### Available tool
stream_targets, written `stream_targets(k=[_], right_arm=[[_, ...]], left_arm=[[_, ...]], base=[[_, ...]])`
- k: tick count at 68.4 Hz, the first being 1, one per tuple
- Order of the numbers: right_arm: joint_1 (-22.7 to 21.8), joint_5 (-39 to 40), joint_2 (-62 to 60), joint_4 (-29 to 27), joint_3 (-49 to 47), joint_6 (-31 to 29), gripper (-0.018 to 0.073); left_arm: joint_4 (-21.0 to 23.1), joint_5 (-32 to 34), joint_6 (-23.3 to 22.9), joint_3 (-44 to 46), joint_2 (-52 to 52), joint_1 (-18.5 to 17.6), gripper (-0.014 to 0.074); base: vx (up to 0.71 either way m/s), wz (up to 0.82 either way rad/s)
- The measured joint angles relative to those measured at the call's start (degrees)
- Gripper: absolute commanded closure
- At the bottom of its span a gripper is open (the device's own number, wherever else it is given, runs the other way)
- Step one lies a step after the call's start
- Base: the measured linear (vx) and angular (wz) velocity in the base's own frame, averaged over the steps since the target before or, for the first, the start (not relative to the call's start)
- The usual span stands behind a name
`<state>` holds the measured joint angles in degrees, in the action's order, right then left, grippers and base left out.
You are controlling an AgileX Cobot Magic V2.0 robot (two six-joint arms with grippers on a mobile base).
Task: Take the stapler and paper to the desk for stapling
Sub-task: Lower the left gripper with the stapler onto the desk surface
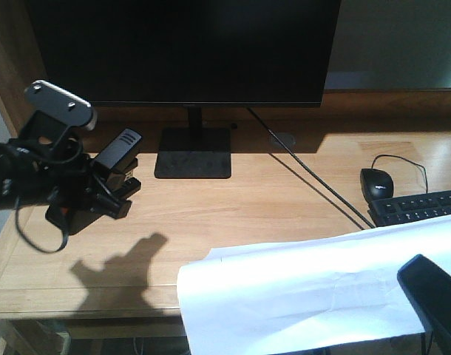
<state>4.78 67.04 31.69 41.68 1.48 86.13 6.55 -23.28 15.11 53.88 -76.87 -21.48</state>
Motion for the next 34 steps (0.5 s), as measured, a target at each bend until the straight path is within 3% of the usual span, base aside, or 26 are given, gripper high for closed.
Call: stream_targets(k=[6, 13, 34], right_arm=[[0.0, 0.0, 0.0, 0.0, 0.0, 0.0, 0.0564], [0.0, 0.0, 0.0, 0.0, 0.0, 0.0, 0.0564], [0.0, 0.0, 0.0, 0.0, 0.0, 0.0, 0.0564]], left_arm=[[4.81, -1.0, 6.39, 2.23, -3.77, 1.72, 0.0603], [14.02, -2.92, 15.75, 4.7, -7.84, 4.51, 0.0603], [42.49, -15.73, 54.12, 9.34, -15.86, 15.28, 0.0603]], base=[[0.0, 0.0], [0.0, 0.0], [0.0, 0.0]])
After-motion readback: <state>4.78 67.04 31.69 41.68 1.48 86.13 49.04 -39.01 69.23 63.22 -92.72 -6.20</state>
